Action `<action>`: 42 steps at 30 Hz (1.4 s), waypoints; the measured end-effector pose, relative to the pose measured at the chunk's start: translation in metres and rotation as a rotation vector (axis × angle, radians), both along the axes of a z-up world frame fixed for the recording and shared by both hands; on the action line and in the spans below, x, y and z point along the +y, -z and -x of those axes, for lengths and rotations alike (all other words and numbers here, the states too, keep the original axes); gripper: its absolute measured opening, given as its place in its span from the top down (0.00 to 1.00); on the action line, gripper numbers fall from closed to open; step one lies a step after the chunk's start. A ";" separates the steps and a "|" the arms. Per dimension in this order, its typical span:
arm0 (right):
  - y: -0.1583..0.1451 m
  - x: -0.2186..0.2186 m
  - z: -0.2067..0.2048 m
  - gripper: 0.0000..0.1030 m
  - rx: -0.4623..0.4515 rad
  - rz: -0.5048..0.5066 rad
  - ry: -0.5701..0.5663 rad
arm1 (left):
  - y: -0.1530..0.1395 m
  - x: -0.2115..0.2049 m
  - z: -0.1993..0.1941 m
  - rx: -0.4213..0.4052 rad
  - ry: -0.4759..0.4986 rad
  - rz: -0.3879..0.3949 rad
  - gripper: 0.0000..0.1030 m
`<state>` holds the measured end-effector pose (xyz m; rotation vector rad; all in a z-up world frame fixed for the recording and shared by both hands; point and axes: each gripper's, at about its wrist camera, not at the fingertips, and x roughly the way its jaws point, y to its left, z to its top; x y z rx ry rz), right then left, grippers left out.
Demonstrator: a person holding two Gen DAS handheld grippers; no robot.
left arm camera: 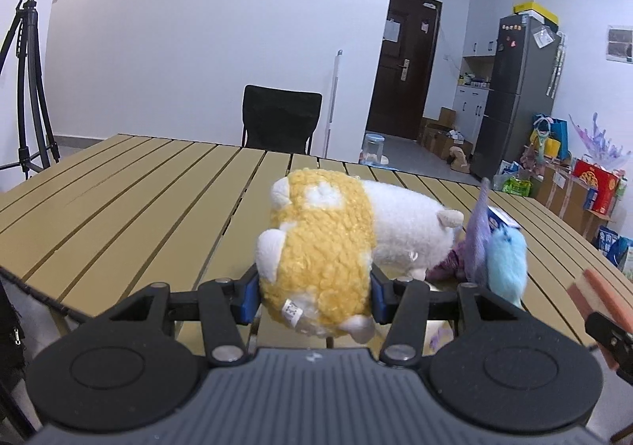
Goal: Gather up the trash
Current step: 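Carry the plush sheep and sponge with both tools down over the black bin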
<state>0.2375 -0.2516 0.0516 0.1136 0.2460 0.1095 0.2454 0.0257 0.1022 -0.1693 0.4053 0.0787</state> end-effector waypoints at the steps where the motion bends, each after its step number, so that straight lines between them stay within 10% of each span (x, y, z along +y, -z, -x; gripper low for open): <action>1: 0.001 0.001 0.004 0.28 0.002 0.003 -0.004 | 0.001 0.000 0.006 -0.004 0.002 -0.002 0.49; 42: 0.074 0.042 0.118 0.28 0.273 0.126 -0.156 | 0.081 0.007 0.141 0.182 0.045 -0.110 0.49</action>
